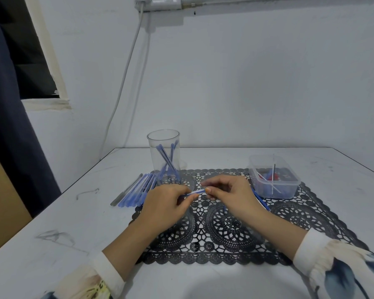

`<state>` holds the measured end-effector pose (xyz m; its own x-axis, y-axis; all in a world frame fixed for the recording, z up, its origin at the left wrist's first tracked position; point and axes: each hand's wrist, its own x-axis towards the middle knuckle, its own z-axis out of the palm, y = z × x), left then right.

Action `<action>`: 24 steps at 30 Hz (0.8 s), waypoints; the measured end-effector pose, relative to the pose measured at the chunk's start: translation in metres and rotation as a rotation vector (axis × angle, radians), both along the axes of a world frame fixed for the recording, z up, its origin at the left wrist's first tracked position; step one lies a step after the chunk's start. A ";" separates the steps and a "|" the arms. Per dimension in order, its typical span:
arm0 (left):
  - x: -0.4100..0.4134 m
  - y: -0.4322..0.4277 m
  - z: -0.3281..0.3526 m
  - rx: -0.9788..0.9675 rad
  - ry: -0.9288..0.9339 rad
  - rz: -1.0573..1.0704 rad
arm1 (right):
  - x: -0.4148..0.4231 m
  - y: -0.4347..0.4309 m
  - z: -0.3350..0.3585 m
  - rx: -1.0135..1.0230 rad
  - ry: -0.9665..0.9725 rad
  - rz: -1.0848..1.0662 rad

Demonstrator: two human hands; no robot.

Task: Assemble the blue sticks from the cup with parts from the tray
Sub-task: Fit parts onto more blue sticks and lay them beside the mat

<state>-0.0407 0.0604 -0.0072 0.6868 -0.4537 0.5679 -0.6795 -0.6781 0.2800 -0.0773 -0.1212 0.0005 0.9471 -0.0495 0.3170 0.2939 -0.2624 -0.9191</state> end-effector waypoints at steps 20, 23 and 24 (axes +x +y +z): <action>-0.002 -0.002 0.001 -0.051 -0.143 -0.130 | -0.004 -0.004 -0.001 -0.478 -0.162 -0.013; -0.002 0.000 0.002 -0.090 -0.114 -0.106 | -0.003 -0.004 -0.002 -0.453 -0.198 0.004; -0.001 0.001 0.002 -0.093 -0.112 -0.101 | -0.003 -0.005 -0.003 -0.503 -0.240 0.009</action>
<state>-0.0418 0.0614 -0.0048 0.5705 -0.4590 0.6810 -0.7734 -0.5794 0.2573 -0.0803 -0.1259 -0.0026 0.8448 0.1717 0.5067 0.4843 -0.6480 -0.5879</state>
